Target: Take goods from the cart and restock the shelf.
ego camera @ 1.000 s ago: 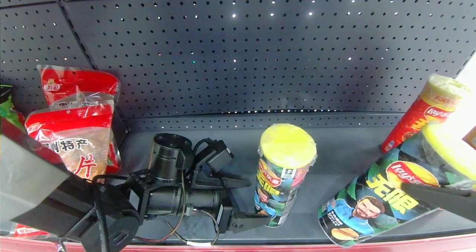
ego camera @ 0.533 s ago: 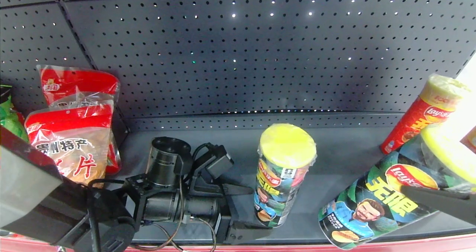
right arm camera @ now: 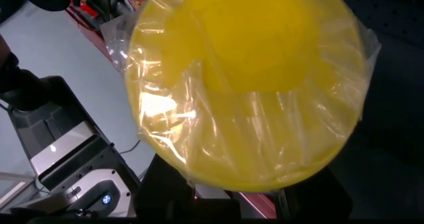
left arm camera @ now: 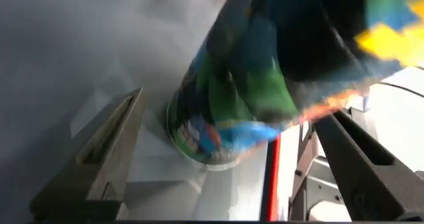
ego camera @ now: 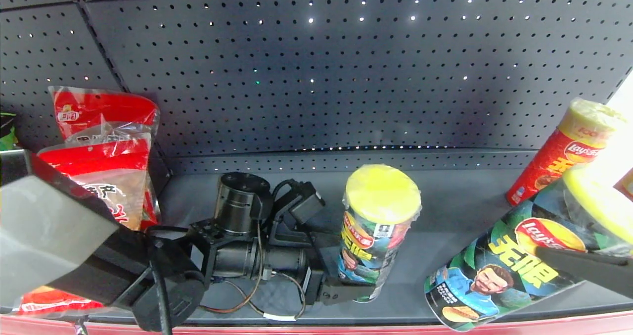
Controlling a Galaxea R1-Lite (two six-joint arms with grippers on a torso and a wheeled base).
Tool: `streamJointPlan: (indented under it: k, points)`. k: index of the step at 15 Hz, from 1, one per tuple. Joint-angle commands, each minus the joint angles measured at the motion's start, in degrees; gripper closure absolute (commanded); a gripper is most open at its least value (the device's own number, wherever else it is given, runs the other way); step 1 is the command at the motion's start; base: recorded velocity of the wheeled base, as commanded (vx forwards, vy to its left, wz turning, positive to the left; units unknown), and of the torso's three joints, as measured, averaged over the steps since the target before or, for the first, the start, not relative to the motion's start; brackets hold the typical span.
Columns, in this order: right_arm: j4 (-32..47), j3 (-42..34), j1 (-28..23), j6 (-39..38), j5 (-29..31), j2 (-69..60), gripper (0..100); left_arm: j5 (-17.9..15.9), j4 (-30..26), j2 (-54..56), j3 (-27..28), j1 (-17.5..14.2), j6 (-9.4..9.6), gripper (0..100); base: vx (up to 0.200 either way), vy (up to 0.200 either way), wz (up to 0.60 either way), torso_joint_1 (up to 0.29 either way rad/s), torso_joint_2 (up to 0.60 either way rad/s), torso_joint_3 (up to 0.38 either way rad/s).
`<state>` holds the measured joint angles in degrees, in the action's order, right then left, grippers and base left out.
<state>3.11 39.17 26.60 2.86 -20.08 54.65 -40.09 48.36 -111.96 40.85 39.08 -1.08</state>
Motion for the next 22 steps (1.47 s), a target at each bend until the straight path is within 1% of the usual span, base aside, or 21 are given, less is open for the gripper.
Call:
streamJointPlan:
  k: [1, 2, 3, 7, 10, 11, 13, 14, 17, 18, 22]
  points:
    - [0.1, -0.4, -0.1, 0.0, 0.0, -0.7, 100, 0.0, 0.1, -0.9, 0.7, 0.6, -0.41, 0, 0.0, 0.0, 0.0, 0.0, 0.0, 0.0]
    - [0.1, -0.7, -0.1, 0.0, 0.0, -0.8, 100, 0.0, 0.1, -0.9, 0.7, 0.9, -0.58, 0, 0.0, 0.0, 0.0, 0.0, 0.0, 0.0]
    - [0.1, -0.7, -0.1, 0.0, 0.0, -0.8, 100, 0.0, 0.1, -0.8, 0.6, 1.0, -0.67, 100, 0.0, 0.0, 0.0, 0.0, 0.0, 0.0]
    - [0.1, -0.7, -0.1, 0.0, 0.0, -0.8, 100, 0.0, 0.1, -0.3, 0.0, 1.0, -0.76, 100, 0.0, 0.0, 0.0, 0.0, 0.0, 0.0]
    - [0.1, -0.7, 0.0, 0.0, 0.0, -0.9, 100, 0.1, 0.1, 1.3, -2.6, 1.0, -0.76, 100, 0.0, 0.0, 0.0, 0.0, 0.0, 0.0]
    - [0.1, -0.6, -0.1, 0.0, 0.0, -0.8, 100, 0.7, 0.1, 2.7, -4.9, 1.0, -0.67, 100, 0.0, 0.0, 0.0, 0.0, 0.0, 0.0]
    - [0.1, -0.6, -0.1, 0.0, 0.0, -0.9, 100, 3.9, -0.2, 4.4, -6.7, 0.9, -0.67, 100, 0.0, 0.0, 0.0, 0.0, 0.0, 0.0]
    - [0.1, -0.6, -0.1, 0.0, 0.0, -0.9, 100, 4.1, -0.3, 4.7, -6.9, 0.9, -0.67, 100, 0.0, 0.0, 0.0, 0.0, 0.0, 0.0]
    - [0.1, -0.5, -0.1, 0.0, 0.0, -0.9, 100, 4.3, -0.3, 6.6, -10.3, 0.9, -0.67, 100, 0.0, 0.0, 0.0, 0.0, 0.0, 0.0]
    - [0.1, -0.5, 0.0, 0.0, 0.0, -0.9, 100, 5.0, -0.3, 6.8, -10.7, 0.9, -0.67, 100, 0.0, 0.0, 0.0, 0.0, 0.0, 0.0]
    - [0.1, -0.4, 0.0, 0.0, 0.0, -1.1, 100, 5.2, -0.3, 5.8, -10.4, 1.1, -0.58, 100, 0.0, 0.0, 0.0, 0.0, 0.0, 0.0]
